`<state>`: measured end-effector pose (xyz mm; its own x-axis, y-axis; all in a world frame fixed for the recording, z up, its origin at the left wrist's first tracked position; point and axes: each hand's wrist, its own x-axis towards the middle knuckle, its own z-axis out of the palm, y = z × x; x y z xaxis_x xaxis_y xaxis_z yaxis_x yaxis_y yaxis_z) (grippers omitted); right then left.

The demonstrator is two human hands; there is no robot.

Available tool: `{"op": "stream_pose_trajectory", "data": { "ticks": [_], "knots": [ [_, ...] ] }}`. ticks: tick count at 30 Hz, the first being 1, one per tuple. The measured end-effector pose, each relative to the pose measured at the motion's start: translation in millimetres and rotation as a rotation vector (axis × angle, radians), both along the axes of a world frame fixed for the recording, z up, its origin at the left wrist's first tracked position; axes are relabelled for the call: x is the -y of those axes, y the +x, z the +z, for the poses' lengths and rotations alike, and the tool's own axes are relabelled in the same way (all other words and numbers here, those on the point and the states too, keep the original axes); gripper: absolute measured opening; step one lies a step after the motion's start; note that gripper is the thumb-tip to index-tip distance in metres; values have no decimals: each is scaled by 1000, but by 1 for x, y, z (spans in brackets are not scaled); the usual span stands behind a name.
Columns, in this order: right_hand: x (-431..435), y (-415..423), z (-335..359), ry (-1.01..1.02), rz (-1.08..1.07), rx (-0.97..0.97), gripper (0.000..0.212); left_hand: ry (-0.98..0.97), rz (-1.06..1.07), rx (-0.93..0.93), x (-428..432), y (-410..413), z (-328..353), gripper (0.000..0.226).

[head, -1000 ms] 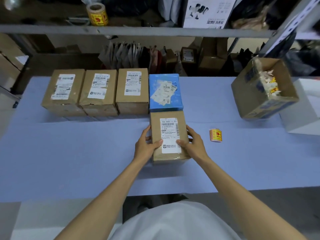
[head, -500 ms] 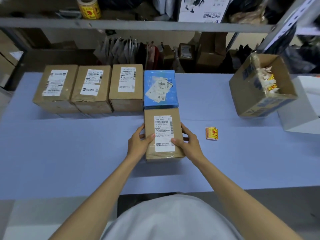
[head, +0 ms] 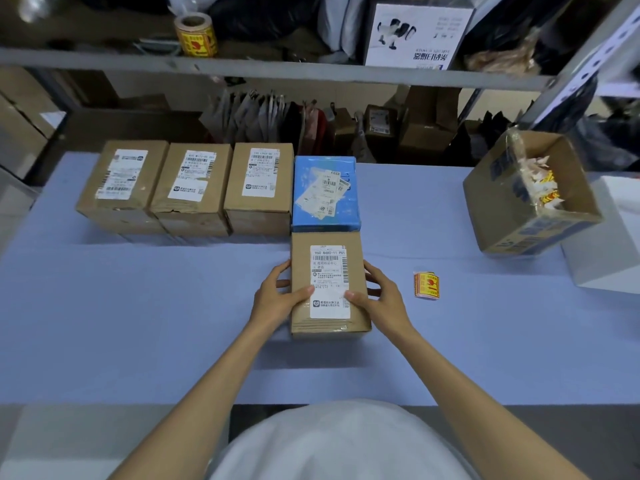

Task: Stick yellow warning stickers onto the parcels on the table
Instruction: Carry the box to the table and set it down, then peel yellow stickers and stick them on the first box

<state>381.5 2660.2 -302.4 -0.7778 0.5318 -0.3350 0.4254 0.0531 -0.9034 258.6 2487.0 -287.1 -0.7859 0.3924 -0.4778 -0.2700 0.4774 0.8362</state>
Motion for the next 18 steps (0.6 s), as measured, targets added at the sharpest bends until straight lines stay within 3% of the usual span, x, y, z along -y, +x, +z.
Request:
{"op": "stream_pose_trajectory", "data": {
  "ticks": [5,9,13,18],
  "knots": [
    [-30,5,-8,152,-194,122,32,-14,53,-63,-9,-7,-3,66],
    [-65,23,-23,540,-219,453,37,19,26,-86,-16,-13,2,57],
    [-80,31,-39,673,-51,681,41,37,19,-45,-17,-18,1,54],
    [-73,33,-56,817,119,541,31,49,19,-20,-18,-20,1,55]
  ]
}}
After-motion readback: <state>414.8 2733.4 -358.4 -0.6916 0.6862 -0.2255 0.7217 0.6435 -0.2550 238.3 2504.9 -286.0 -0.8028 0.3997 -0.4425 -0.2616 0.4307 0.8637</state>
